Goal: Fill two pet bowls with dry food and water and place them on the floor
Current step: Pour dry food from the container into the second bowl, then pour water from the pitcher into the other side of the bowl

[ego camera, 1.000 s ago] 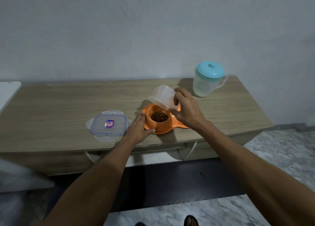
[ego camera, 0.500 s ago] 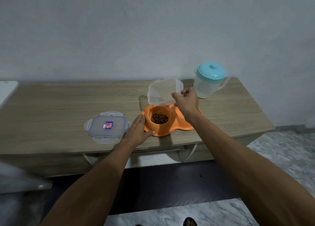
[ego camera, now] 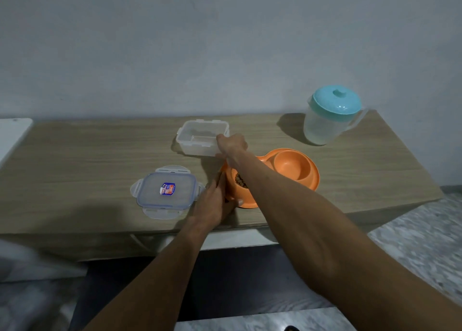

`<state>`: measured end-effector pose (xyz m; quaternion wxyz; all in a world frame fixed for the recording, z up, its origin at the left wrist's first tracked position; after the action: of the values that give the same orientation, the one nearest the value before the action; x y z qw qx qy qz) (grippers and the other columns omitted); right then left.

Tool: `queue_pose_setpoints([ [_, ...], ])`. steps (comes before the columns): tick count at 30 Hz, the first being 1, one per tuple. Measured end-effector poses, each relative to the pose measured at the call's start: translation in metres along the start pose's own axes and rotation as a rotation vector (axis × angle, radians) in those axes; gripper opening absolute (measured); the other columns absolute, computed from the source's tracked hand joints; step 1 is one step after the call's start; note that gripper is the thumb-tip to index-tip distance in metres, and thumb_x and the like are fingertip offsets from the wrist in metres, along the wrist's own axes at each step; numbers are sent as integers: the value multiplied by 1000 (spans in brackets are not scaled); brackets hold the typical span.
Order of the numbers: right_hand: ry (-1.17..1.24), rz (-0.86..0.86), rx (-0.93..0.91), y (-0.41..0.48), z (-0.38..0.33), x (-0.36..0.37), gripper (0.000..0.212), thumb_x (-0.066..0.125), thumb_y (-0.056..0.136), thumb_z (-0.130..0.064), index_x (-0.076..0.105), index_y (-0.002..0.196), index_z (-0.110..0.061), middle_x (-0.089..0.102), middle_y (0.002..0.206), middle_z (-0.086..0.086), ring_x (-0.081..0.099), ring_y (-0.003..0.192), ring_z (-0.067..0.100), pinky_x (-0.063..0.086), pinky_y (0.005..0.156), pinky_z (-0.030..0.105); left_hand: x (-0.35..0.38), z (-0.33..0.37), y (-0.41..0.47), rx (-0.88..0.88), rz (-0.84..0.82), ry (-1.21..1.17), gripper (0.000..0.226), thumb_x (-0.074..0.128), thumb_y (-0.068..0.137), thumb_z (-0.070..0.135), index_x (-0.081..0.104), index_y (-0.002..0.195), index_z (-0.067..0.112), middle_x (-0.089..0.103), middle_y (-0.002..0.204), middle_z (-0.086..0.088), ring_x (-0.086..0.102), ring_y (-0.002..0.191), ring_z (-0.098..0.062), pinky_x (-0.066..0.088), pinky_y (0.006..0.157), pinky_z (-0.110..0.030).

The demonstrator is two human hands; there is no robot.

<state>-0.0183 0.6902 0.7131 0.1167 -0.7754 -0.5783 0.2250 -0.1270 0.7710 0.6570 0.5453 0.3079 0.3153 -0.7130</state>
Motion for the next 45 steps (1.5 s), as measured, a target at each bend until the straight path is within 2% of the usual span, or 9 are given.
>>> queue_pose_setpoints([
  [7, -114, -12, 1, -4, 0, 21, 40, 64, 88, -22, 63, 120, 3, 63, 123, 20, 66, 104, 38, 60, 82, 47, 5, -2, 0, -71, -52, -23, 93, 63, 81, 56, 14, 154, 26, 48, 145, -11, 56, 122, -33, 50, 96, -49],
  [12, -198, 3, -1, -5, 0, 19, 35, 60, 92, -18, 63, 121, 2, 64, 122, 18, 67, 102, 36, 59, 85, 45, 1, 4, -4, -72, -60, -56, 106, 47, 67, 70, 8, 155, 26, 40, 151, -9, 52, 126, -34, 49, 97, -54],
  [23, -231, -37, -10, -5, -2, -1, 35, 64, 90, -20, 65, 116, 3, 66, 119, 17, 68, 103, 34, 58, 87, 39, -5, 10, -6, -56, -49, 5, 101, 68, 81, 49, 3, 156, 29, 36, 155, -7, 48, 132, -30, 46, 104, -48],
  [26, -234, -7, -33, -7, -7, -29, 35, 60, 91, -22, 66, 113, 4, 66, 115, 18, 65, 104, 35, 53, 78, 34, -8, 13, -8, -44, -27, -8, 95, 72, 81, 44, 11, 153, 32, 33, 154, 0, 44, 135, -24, 42, 109, -46],
  [29, -226, 51, -54, -7, -9, -75, 26, 54, 92, -21, 66, 96, 2, 61, 93, 13, 58, 80, 28, 42, 65, 28, -10, 19, -11, -28, -16, 21, 88, 72, 82, 40, 16, 150, 29, 31, 153, 3, 46, 133, -22, 44, 106, -46],
  [31, -227, 102, -59, -3, -7, -112, 27, 53, 90, -22, 65, 84, 1, 64, 83, 12, 62, 73, 27, 46, 61, 25, -13, 26, -15, -21, 26, 55, 87, 73, 80, 41, 21, 147, 26, 35, 149, 2, 45, 133, -20, 45, 105, -46],
  [34, -178, 214, -68, 3, -3, -170, 43, 54, 79, -30, 68, 105, 2, 70, 104, 19, 70, 92, 38, 59, 82, 40, -18, 46, -20, 5, 137, 205, 91, 70, 78, 47, 19, 148, 20, 36, 149, -3, 41, 135, -22, 43, 107, -43],
  [37, -152, 272, -40, 10, 7, -223, 47, 55, 78, -34, 67, 109, 0, 68, 106, 20, 69, 94, 41, 59, 85, 48, -14, 77, -18, 21, 169, 330, 93, 59, 83, 52, 14, 153, 11, 25, 159, -10, 28, 145, -27, 30, 117, -42],
  [45, -45, 414, -3, 36, 14, -327, 43, 50, 92, -29, 64, 118, 2, 62, 123, 21, 62, 106, 41, 56, 90, 51, 20, 133, 21, 23, -59, 501, 92, 55, 88, 58, 14, 154, 8, 12, 164, -11, 5, 153, -28, 13, 122, -48],
])
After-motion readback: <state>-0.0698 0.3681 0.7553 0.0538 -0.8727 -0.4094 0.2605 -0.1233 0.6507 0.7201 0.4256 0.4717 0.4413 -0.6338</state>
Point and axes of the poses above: each hand's wrist, its own y-axis towards the middle knuckle, its own x-axis out of the palm, z = x × y, the point moved 6 cm from there along y, towards the middle knuckle
